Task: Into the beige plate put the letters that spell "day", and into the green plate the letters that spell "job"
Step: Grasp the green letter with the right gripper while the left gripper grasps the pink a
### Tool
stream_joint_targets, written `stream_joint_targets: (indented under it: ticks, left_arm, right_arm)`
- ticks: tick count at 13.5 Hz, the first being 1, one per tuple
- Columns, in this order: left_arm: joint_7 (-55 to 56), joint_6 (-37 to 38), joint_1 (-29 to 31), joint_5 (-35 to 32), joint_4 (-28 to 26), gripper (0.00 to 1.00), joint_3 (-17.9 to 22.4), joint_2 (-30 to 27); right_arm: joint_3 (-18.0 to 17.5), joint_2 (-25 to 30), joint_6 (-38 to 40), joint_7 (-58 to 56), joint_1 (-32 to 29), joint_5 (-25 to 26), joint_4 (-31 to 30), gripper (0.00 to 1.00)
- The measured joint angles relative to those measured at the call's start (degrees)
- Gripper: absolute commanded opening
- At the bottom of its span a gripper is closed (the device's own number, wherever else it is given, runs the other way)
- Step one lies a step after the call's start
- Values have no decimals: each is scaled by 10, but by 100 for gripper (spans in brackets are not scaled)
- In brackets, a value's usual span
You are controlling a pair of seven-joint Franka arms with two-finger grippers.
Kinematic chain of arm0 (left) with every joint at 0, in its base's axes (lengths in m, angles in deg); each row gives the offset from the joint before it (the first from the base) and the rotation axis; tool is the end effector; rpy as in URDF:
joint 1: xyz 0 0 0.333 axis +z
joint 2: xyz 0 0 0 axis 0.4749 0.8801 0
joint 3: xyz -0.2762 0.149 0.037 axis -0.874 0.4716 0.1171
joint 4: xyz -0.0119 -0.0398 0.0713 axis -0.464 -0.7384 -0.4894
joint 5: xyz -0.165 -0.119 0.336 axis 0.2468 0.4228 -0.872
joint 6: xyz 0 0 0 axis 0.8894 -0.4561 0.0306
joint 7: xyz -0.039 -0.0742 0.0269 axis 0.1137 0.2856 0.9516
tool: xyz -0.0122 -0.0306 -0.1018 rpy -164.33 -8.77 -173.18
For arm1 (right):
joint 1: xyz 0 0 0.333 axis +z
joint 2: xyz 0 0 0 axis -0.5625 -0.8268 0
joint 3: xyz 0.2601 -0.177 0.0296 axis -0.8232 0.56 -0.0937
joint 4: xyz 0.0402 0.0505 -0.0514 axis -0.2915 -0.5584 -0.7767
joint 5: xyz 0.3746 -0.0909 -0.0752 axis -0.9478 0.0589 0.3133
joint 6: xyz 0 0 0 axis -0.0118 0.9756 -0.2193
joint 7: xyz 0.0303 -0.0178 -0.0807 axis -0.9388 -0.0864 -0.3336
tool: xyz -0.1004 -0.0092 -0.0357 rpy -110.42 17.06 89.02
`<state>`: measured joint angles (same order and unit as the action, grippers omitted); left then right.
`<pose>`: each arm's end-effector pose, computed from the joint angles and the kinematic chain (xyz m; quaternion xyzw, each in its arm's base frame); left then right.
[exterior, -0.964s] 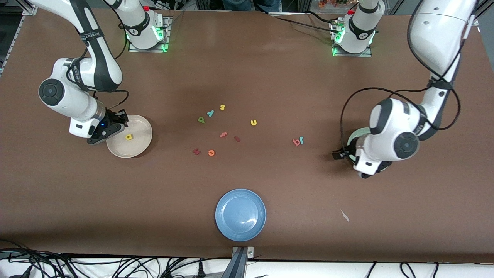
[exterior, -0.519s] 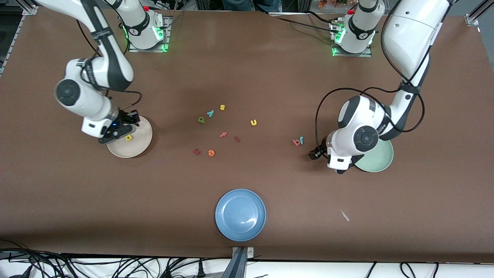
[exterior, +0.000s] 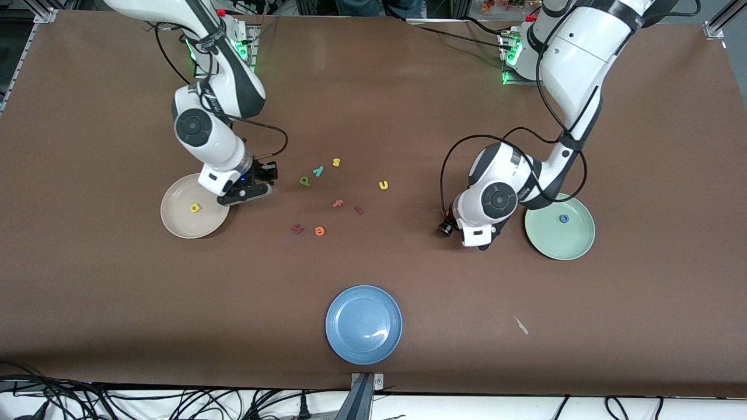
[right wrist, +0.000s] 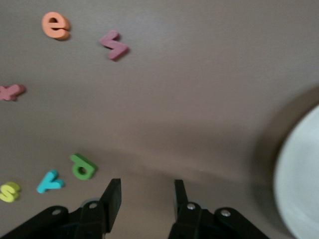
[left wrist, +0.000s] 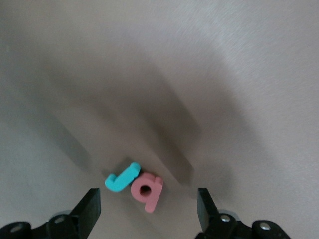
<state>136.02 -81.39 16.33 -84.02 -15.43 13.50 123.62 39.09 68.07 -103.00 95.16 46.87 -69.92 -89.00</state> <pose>0.5822 -0.2949 0.1789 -0.8728 -0.4718 0.1246 0.0085 0.4956 0.2298 0.2438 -0.9925 -0.1148 0.0273 0.0324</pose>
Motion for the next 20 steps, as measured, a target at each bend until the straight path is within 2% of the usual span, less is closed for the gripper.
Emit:
stream_joint_targets:
  ticks: [3, 10, 13, 18, 20]
  left_arm:
    - [49, -9, -5, 0, -1, 70, 1, 1]
    - [95, -28, -7, -11, -2, 66, 3, 10]
    - [97, -29, -7, -11, -2, 63, 3, 10]
    - [101, -33, -7, -11, -2, 44, 3, 10]
    - [102, -35, -6, -11, -2, 42, 4, 10]
  right_arm:
    - [-1, -22, -33, 77, 35, 19, 0, 51]
    - [-10, -63, -77, 252, 82, 110, 0, 52]
    - [-10, -72, -84, 277, 88, 125, 0, 52]
    - [-10, -81, -99, 279, 88, 126, 0, 52]
    - [-10, -86, -108, 279, 88, 130, 1, 51]
